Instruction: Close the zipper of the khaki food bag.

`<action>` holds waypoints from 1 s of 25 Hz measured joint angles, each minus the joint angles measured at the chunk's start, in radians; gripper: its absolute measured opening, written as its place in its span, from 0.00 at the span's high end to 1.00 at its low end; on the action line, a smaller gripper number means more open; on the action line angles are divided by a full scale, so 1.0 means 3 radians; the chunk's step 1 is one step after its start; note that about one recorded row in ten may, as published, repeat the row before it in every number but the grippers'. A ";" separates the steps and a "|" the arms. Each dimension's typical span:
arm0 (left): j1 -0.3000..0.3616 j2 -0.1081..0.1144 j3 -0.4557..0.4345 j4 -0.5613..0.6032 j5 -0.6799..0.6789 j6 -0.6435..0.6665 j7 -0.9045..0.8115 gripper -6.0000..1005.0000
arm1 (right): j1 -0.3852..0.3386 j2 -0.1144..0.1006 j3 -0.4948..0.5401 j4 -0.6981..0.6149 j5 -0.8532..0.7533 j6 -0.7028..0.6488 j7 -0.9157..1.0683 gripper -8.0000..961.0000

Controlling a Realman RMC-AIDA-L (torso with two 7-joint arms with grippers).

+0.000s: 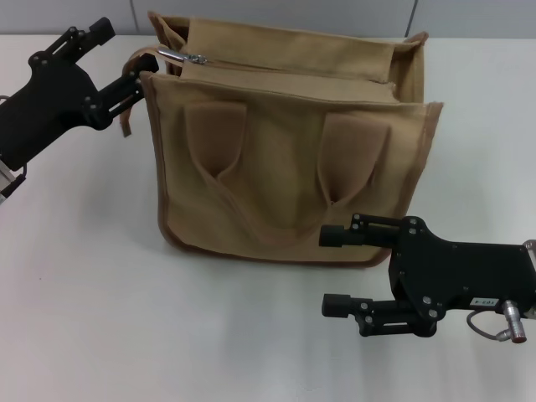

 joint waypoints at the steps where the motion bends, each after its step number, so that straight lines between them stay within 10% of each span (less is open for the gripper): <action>1: 0.0000 0.0000 0.0000 0.0000 0.0000 0.0000 0.0000 0.24 | 0.0000 0.0000 0.0000 0.0000 0.0000 0.0000 0.0000 0.21; 25: -0.0082 -0.0016 0.0175 -0.0135 -0.0192 0.0154 0.0127 0.84 | -0.0019 0.0000 0.0000 0.0307 0.0808 -0.0065 -0.0392 0.21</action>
